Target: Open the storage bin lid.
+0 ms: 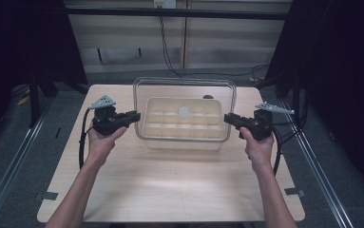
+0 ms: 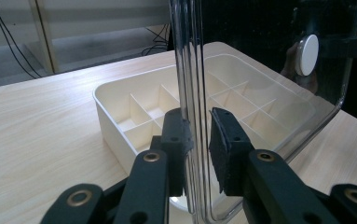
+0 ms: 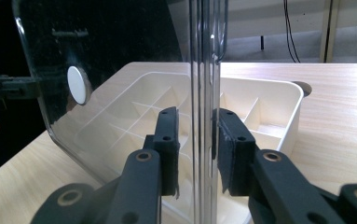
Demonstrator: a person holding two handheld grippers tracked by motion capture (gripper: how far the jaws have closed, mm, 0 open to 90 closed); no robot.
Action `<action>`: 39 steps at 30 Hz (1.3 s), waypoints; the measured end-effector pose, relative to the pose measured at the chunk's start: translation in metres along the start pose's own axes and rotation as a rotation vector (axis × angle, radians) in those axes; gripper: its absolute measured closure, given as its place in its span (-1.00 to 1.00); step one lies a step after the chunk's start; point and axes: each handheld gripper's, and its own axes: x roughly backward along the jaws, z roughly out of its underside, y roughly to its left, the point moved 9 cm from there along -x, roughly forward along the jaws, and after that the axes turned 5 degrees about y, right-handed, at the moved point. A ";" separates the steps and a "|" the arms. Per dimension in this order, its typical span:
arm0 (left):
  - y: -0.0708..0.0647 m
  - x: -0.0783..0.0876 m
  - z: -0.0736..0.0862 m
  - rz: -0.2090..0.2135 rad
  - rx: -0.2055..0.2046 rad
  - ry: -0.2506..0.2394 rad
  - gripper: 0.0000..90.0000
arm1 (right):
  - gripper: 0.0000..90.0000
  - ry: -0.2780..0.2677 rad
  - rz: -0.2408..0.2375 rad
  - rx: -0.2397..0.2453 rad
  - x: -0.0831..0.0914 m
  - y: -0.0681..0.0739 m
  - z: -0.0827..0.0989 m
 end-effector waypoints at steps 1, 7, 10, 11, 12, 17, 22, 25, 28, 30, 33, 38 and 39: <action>0.000 0.001 0.001 0.000 -0.003 0.002 0.69 | 0.59 0.003 0.000 0.004 0.000 0.001 0.001; 0.002 0.007 0.007 -0.012 -0.006 0.016 0.69 | 0.59 0.013 -0.007 0.019 -0.001 0.007 0.001; 0.002 0.007 0.010 -0.023 -0.027 0.037 0.69 | 0.59 0.014 -0.012 0.021 0.000 0.011 0.001; 0.001 0.008 0.011 -0.024 -0.029 0.041 0.69 | 0.59 0.017 -0.010 0.024 0.001 0.011 0.002; 0.001 0.008 0.011 -0.024 -0.029 0.041 0.69 | 0.59 0.017 -0.010 0.024 0.001 0.011 0.002; 0.000 0.011 0.016 -0.017 -0.027 0.039 0.69 | 0.59 0.024 -0.010 0.028 0.003 0.015 0.005; -0.003 0.018 0.017 -0.015 -0.027 0.024 0.69 | 0.59 0.033 -0.015 0.033 0.006 0.021 0.008; -0.006 0.023 0.018 -0.014 -0.032 0.022 0.69 | 0.60 0.032 -0.020 0.042 0.009 0.025 0.008; -0.009 0.024 0.020 -0.009 -0.028 0.021 0.69 | 0.60 0.037 -0.020 0.046 0.012 0.028 0.009; -0.009 0.023 0.021 -0.016 -0.030 0.026 0.69 | 0.58 0.046 0.013 0.065 0.013 0.029 0.010; -0.009 0.023 0.024 -0.008 -0.019 0.034 0.69 | 0.59 0.059 0.010 0.066 0.015 0.031 0.013; -0.013 0.026 0.032 -0.008 -0.005 0.054 0.68 | 0.62 0.058 -0.006 0.052 0.021 0.037 0.015; -0.013 0.026 0.032 -0.008 -0.005 0.054 0.68 | 0.62 0.058 -0.010 0.049 0.022 0.038 0.015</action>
